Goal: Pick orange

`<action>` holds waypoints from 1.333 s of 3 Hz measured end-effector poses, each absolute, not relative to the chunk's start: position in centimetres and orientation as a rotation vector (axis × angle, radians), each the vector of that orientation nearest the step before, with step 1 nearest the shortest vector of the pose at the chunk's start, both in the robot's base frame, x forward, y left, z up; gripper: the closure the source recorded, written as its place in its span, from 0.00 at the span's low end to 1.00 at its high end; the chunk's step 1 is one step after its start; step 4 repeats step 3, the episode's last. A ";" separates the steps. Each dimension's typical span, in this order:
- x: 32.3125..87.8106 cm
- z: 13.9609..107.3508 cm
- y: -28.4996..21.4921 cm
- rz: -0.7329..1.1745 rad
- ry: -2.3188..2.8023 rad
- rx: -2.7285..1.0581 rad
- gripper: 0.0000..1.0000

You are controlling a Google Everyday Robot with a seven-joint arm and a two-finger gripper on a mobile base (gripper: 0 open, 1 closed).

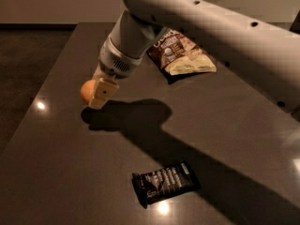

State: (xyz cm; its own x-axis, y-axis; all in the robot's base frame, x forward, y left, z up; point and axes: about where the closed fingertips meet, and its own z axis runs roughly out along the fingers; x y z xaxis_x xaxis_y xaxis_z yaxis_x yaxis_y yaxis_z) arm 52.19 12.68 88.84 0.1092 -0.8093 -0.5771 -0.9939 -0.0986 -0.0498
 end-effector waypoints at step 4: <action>51.8 96.9 9.8 0.582 1.666 -1.944 1.00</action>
Offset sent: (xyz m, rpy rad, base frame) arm -0.0046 -0.0415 0.1103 0.0858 -0.0659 0.0363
